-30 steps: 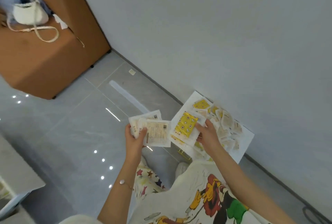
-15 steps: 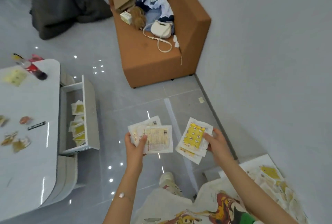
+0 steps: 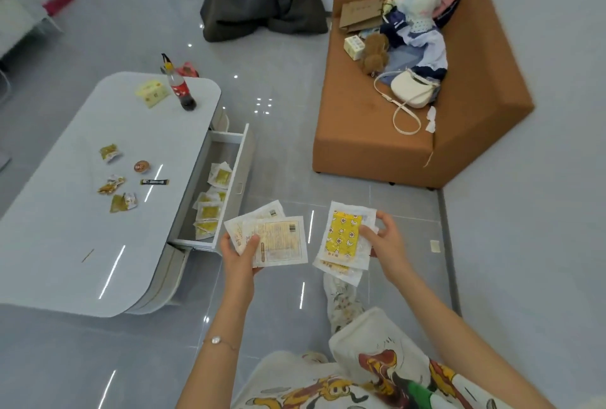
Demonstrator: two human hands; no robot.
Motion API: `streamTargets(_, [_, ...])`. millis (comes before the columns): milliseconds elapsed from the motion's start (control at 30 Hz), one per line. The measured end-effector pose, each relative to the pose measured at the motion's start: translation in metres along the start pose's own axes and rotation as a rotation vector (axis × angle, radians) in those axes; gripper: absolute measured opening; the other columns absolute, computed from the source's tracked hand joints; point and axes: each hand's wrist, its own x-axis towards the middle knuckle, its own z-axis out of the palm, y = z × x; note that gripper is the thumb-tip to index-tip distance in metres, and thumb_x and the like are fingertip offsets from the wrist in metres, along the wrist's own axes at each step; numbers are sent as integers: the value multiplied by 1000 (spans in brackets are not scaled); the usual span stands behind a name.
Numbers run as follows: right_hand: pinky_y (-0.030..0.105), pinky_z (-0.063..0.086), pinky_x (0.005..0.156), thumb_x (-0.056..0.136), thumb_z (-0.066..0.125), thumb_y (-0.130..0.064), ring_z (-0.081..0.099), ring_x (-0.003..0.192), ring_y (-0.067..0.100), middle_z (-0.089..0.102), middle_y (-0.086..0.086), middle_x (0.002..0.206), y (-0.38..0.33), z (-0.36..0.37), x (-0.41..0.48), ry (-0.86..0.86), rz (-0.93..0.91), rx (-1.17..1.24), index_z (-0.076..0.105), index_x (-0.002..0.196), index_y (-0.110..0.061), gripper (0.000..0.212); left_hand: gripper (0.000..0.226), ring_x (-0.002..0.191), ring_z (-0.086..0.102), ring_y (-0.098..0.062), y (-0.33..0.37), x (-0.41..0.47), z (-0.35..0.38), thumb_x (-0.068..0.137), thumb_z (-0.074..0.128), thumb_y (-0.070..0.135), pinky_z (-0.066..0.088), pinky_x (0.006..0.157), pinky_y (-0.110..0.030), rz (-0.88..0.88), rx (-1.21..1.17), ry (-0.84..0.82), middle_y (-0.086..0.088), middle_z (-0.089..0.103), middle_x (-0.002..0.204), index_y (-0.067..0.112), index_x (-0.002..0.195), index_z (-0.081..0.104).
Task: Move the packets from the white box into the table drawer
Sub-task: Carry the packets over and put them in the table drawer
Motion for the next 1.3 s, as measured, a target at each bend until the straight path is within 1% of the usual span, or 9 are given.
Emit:
streamTargets(200, [21, 52, 50, 94, 58, -9, 71, 65, 10, 71, 6, 90, -47, 34, 91, -161, -23, -99, 41, 124, -19, 35, 53, 105, 65, -25, 33, 58, 18, 92, 61, 10, 57, 81, -47, 38, -119, 166, -6, 60, 126, 23, 136, 35])
streamTargets(333, [28, 56, 58, 94, 59, -11, 71, 77, 22, 71, 12, 94, -83, 52, 149, -281, -46, -162, 39, 132, -20, 44, 56, 105, 66, -26, 49, 89, 34, 92, 62, 12, 59, 77, -46, 56, -167, 281, -7, 59, 128, 24, 138, 33])
streamTargets(400, [33, 58, 61, 94, 58, -9, 72, 74, 18, 71, 4, 89, -101, 63, 176, -342, -70, -199, 40, 132, -20, 43, 55, 104, 66, -25, 54, 103, 42, 92, 61, 12, 59, 74, -44, 69, -202, 335, -6, 59, 127, 23, 138, 33])
streamTargets(467, [29, 57, 57, 94, 58, -8, 71, 70, 12, 70, 0, 87, -117, 77, 201, -399, -87, -232, 41, 130, -21, 42, 53, 103, 67, -25, 59, 116, 50, 93, 61, 12, 59, 73, -43, 75, -227, 381, -7, 60, 126, 22, 137, 34])
streamTargets(567, [25, 54, 53, 94, 57, -7, 70, 70, 13, 69, 5, 89, -138, 101, 233, -466, -80, -256, 41, 129, -21, 41, 48, 102, 67, -25, 65, 135, 55, 93, 60, 12, 60, 72, -42, 67, -276, 449, -7, 61, 125, 21, 134, 35])
streamTargets(700, [33, 55, 60, 93, 58, -6, 70, 77, 23, 69, 15, 95, -156, 145, 276, -529, -52, -277, 41, 134, -20, 47, 44, 101, 67, -25, 78, 164, 48, 93, 60, 11, 60, 68, -40, 68, -357, 533, -7, 62, 122, 21, 130, 38])
streamTargets(900, [29, 56, 61, 93, 57, -5, 69, 82, 22, 67, 10, 101, -176, 230, 341, -601, 27, -278, 38, 132, -24, 47, 37, 100, 67, -25, 82, 228, 20, 95, 56, 9, 59, 66, -38, 68, -419, 623, -7, 62, 120, 22, 126, 41])
streamTargets(1100, [43, 56, 76, 93, 57, -6, 68, 89, 27, 66, 12, 110, -175, 305, 403, -596, 114, -319, 39, 130, -25, 45, 33, 99, 65, -25, 79, 298, -9, 98, 51, 8, 58, 67, -40, -10, -516, 705, -10, 59, 125, 20, 126, 41])
streamTargets(1300, [38, 56, 70, 95, 52, -4, 66, 90, 23, 63, 7, 113, -160, 366, 454, -638, 176, -466, 39, 124, -27, 40, 40, 97, 64, -24, 75, 351, -39, 99, 48, 9, 58, 67, -41, -120, -581, 809, -12, 56, 128, 14, 136, 34])
